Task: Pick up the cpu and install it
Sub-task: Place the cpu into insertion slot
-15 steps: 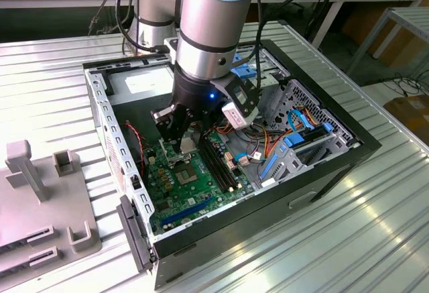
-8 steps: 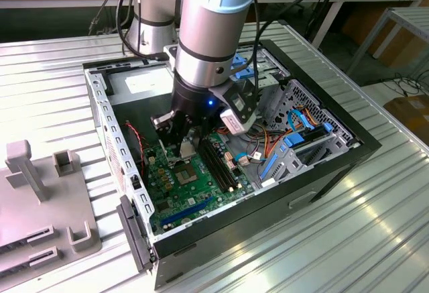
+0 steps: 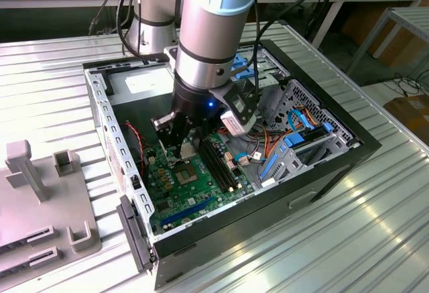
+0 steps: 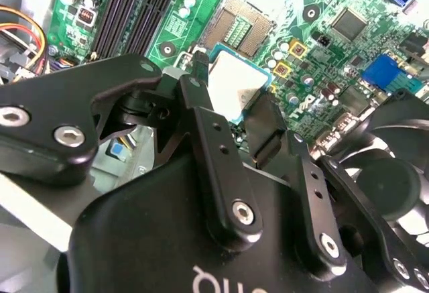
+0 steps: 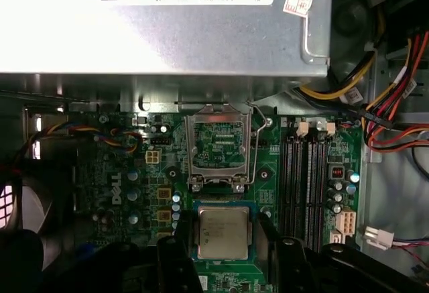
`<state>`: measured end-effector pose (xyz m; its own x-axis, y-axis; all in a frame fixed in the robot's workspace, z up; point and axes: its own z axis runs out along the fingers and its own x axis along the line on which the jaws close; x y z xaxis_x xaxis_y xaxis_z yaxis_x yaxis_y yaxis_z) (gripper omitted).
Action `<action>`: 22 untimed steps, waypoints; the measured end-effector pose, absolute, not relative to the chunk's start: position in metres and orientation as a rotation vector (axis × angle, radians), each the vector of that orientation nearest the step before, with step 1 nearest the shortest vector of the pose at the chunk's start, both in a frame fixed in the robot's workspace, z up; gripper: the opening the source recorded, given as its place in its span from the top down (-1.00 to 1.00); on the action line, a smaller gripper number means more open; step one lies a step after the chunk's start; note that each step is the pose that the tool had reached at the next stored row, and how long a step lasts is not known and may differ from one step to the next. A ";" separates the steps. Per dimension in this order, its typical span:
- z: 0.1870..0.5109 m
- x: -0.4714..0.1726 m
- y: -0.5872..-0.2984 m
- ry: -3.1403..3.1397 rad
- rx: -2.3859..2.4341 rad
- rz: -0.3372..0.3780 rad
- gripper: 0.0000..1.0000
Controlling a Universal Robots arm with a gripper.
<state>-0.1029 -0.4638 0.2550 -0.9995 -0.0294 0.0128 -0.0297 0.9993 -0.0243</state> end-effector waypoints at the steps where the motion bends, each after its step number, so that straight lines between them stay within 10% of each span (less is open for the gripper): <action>1: 0.253 -0.103 -0.464 -3.129 0.046 0.038 0.07; 22: 0.217 -0.103 -0.481 -3.127 0.046 0.036 0.07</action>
